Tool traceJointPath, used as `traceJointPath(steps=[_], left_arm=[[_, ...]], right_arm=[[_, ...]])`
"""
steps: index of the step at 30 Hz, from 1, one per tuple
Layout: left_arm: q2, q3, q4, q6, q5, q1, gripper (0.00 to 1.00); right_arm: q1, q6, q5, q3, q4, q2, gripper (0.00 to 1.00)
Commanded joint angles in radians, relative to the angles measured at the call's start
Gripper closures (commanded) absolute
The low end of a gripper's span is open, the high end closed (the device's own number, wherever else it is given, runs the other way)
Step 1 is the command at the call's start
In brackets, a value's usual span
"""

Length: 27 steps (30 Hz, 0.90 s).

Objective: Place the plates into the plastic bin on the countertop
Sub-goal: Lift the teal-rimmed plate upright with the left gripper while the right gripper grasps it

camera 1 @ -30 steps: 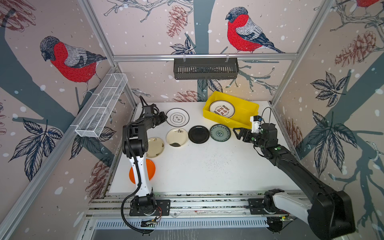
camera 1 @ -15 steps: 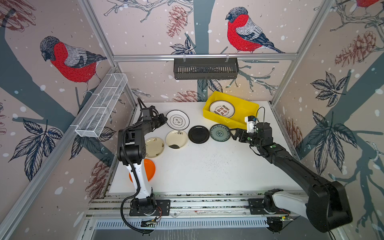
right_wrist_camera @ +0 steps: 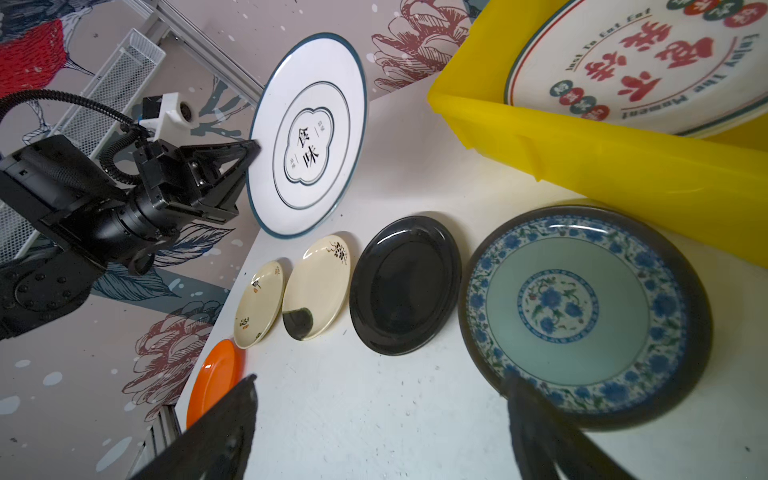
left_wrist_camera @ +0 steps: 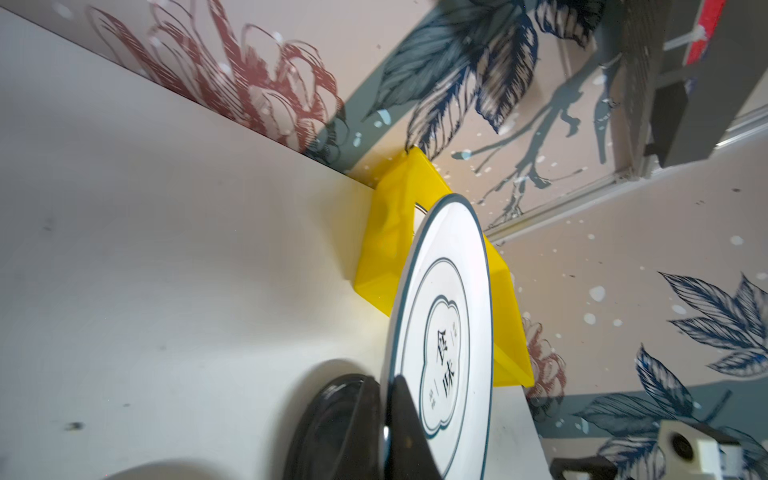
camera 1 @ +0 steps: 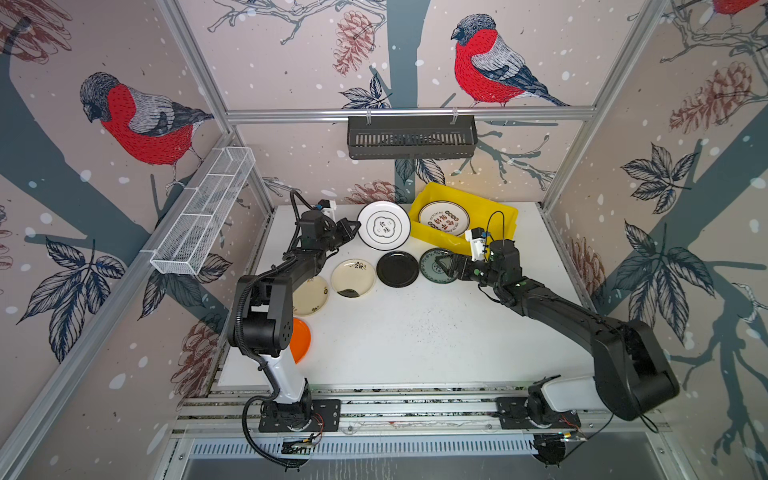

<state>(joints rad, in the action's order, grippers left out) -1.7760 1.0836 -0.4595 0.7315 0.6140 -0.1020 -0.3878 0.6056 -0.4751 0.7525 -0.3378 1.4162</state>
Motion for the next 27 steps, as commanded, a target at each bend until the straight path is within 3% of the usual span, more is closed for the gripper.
traceJointPath(steps=[1, 9, 14, 21, 27], left_arm=[[0.024, -0.044, -0.177, 0.111, 0.047, -0.041, 1.0], [0.001, -0.12, -0.395, 0.28, 0.06, -0.161, 1.0], [-0.028, -0.092, -0.411, 0.295, 0.06, -0.205, 1.0], [-0.07, -0.052, -0.415, 0.304, 0.07, -0.229, 1.0], [-0.082, -0.052, -0.413, 0.301, 0.066, -0.246, 1.0]], right_arm=[[-0.009, 0.052, -0.029, 0.011, -0.132, 0.028, 0.09], [-0.011, 0.065, 0.007, 0.056, -0.182, 0.101, 0.2], [-0.01, 0.071, 0.012, 0.075, -0.187, 0.119, 0.3], [0.004, 0.084, 0.03, 0.069, -0.189, 0.111, 0.61], [0.016, 0.104, 0.033, 0.068, -0.201, 0.109, 0.77]])
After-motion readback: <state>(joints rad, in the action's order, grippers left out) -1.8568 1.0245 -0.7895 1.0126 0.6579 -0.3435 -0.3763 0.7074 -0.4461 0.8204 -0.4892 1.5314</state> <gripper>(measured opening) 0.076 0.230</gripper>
